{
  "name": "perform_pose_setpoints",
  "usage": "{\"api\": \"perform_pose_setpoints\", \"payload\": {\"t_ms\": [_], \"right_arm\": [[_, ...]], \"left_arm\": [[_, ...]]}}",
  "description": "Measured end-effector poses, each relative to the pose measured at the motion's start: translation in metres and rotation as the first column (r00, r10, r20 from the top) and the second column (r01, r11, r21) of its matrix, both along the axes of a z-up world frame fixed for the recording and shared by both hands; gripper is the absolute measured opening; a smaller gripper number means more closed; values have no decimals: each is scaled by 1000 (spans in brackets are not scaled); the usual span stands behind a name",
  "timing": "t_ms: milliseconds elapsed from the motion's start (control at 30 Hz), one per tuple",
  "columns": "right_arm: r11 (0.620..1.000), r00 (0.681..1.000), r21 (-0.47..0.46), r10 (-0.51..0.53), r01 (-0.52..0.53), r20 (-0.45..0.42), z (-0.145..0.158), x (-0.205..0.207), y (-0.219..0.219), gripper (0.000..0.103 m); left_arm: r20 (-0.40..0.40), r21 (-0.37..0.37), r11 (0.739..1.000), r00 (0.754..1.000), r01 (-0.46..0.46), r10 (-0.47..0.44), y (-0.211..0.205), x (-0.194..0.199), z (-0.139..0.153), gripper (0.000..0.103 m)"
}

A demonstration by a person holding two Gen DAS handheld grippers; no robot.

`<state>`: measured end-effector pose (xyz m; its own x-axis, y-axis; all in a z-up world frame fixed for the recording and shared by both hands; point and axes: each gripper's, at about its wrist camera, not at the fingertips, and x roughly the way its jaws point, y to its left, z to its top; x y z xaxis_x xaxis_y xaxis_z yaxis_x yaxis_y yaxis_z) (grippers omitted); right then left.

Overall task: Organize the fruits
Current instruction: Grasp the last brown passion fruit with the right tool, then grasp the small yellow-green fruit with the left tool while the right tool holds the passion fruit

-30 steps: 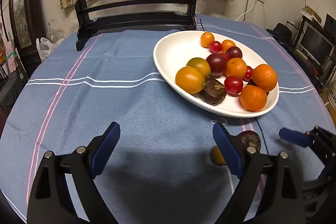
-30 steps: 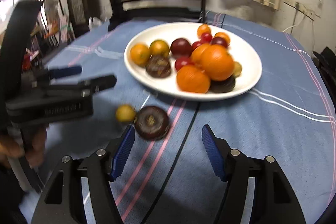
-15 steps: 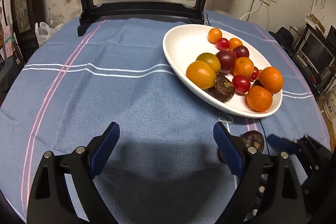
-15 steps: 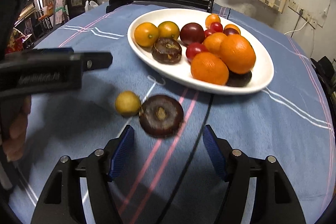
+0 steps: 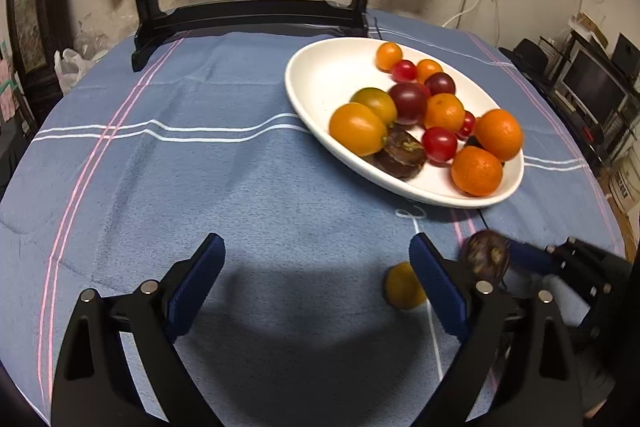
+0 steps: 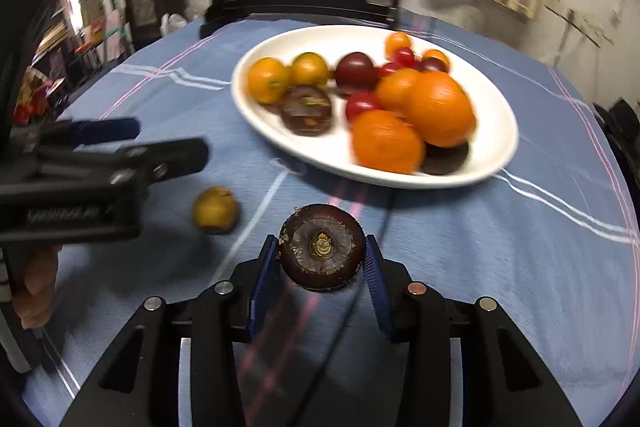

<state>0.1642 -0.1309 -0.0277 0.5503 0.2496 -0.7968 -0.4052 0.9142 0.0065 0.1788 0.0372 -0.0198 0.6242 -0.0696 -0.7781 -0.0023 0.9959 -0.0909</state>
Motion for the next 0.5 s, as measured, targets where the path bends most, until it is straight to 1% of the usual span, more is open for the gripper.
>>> {"api": "perform_pose_setpoints", "payload": {"t_ms": [133,267,333,433,500], "right_arm": [[996,997,40,-73,74,-4,6,5,-24,44],[990,992,60,-127,129,-25,6,11,-42,44],[989,991,63,-132,133,-28,5,12,-45,44],[992,993,61,-113,114,-19,6,10,-44,44],[994,995,56,-96,97,-13,7,8,-41,44]], "left_arm": [[-3,21,999,999,42,-42,-12,-3,-2,91],[-16,38,996,997,82,-82,-26,-7,-9,91],[-16,60,992,994,112,-111,-35,-10,-11,91],[12,113,985,991,128,-130,-44,-13,-11,91],[17,117,983,989,143,-146,-46,-14,-12,87]]}}
